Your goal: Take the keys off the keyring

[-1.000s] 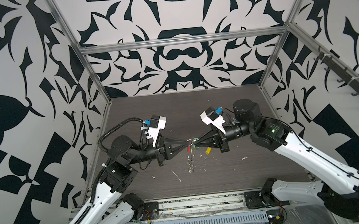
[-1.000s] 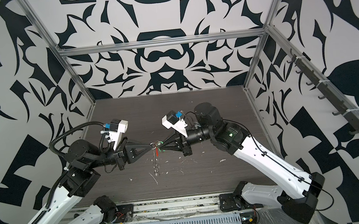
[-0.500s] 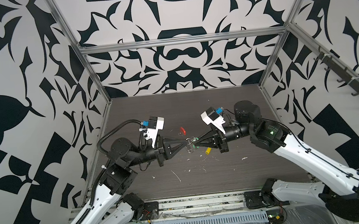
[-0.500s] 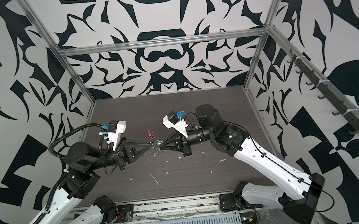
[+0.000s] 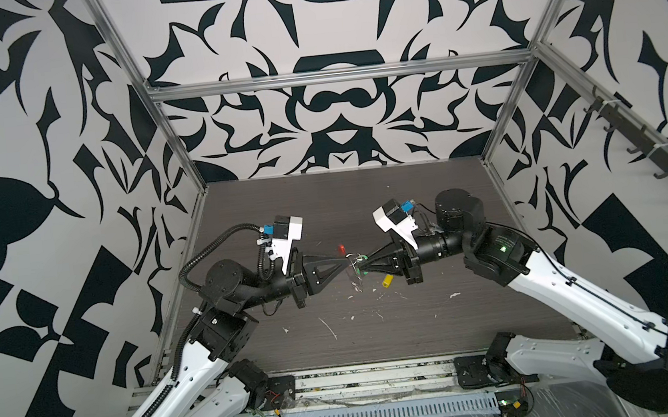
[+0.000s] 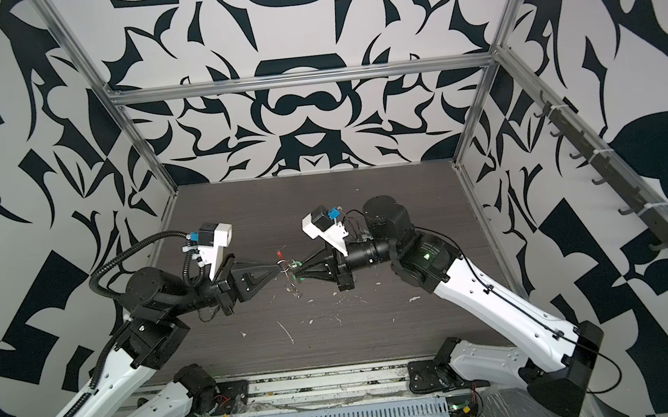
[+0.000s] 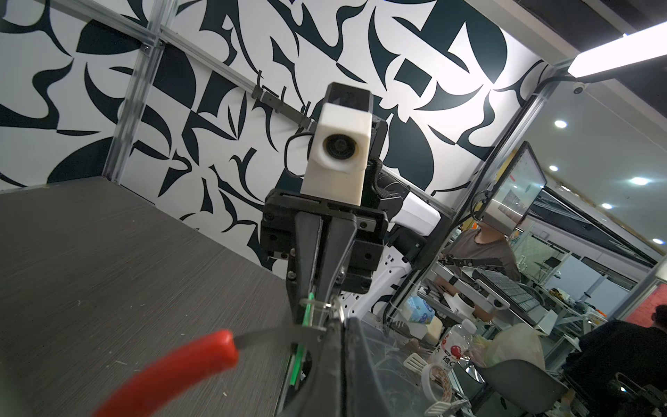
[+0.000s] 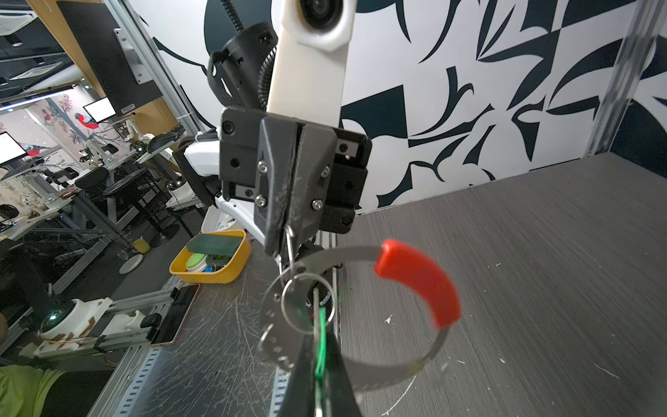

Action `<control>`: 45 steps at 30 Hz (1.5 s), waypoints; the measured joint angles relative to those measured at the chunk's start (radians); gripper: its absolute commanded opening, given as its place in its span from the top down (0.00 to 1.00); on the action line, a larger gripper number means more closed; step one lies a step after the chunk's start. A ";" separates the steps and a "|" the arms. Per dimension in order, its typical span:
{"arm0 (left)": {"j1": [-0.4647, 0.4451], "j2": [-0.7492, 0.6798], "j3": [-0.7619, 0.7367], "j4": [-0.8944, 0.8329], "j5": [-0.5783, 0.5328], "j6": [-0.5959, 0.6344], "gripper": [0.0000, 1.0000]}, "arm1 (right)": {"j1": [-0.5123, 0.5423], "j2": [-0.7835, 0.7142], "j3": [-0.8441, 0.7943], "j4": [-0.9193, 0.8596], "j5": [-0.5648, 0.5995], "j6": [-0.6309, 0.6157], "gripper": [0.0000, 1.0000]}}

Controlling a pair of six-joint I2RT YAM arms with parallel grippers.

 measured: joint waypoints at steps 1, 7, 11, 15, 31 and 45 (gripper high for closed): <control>0.000 0.009 0.000 0.020 0.010 -0.016 1.00 | 0.000 -0.003 0.000 0.000 0.003 -0.004 1.00; 0.001 0.054 0.000 0.128 0.063 -0.124 1.00 | 0.000 -0.008 0.020 -0.021 0.010 -0.042 1.00; 0.001 0.068 0.000 0.186 0.083 -0.186 1.00 | 0.000 -0.007 0.059 -0.061 0.018 -0.082 1.00; 0.002 0.068 0.000 0.209 0.088 -0.221 1.00 | -0.003 -0.002 0.109 -0.121 0.021 -0.121 1.00; 0.006 0.097 -0.033 0.336 0.083 -0.346 1.00 | -0.033 0.061 0.188 -0.219 -0.018 -0.198 1.00; 0.006 0.064 -0.093 0.373 0.035 -0.286 1.00 | 0.023 0.042 0.083 -0.099 0.018 -0.150 1.00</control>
